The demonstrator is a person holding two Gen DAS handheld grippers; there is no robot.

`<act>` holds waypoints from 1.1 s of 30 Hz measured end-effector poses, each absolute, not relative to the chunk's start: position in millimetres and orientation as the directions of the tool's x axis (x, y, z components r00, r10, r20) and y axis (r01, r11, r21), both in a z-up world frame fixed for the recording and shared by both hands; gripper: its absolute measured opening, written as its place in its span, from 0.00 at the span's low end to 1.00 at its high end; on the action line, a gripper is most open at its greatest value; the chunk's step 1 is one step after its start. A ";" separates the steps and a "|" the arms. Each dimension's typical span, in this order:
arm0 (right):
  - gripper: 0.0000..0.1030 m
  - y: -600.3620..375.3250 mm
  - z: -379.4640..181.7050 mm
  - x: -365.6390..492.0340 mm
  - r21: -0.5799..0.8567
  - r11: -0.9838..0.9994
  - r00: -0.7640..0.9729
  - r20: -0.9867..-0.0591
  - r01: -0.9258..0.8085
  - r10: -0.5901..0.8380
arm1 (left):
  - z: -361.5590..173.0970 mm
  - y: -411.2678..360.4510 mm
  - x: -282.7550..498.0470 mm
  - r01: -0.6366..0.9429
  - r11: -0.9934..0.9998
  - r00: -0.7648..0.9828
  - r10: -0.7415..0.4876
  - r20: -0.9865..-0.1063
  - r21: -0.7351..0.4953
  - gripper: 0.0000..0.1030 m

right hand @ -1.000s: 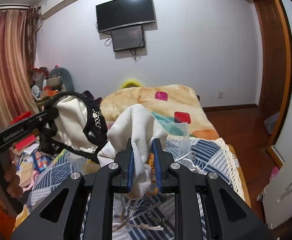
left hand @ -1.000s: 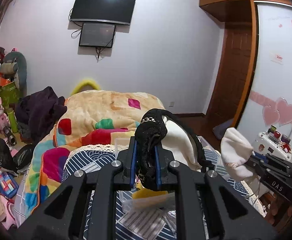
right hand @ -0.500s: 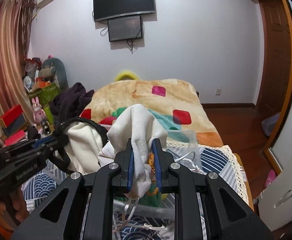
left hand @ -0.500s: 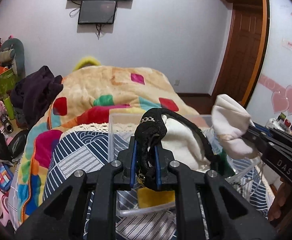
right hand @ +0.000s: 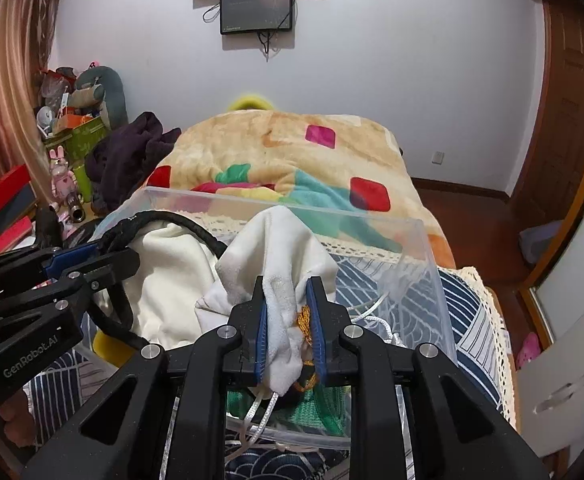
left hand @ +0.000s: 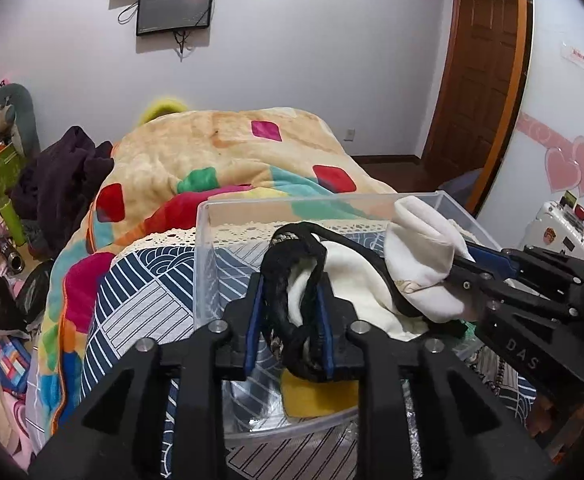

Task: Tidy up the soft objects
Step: 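Lift the strap and white bag over the box and release both, then grasp the bagged grey sock with the left gripper while the right grasps the braided cord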

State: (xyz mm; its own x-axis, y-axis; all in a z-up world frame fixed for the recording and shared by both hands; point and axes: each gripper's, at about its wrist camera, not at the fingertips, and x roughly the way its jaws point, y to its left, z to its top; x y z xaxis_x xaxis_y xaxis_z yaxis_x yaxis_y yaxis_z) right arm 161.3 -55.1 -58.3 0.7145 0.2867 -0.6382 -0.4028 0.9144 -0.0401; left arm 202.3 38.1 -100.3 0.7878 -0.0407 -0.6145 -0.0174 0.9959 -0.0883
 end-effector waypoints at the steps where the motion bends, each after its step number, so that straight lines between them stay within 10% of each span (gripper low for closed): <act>1: 0.20 -56.5 -57.9 160.9 -0.039 0.914 0.712 -0.641 -0.404 0.287 | -99.7 38.4 201.2 -0.012 0.996 0.788 -0.047 -0.614 -0.092 0.31; 20: 0.66 -93.4 -25.0 123.4 -0.028 0.926 0.781 -0.548 -0.377 0.301 | -68.8 19.8 144.9 0.079 0.990 0.836 -0.130 -0.533 -0.117 0.75; 33: 0.69 -112.4 -70.7 111.0 0.026 0.927 0.694 -0.655 -0.375 0.299 | -127.4 -4.7 129.0 0.101 0.978 0.723 -0.197 -0.662 -0.180 0.83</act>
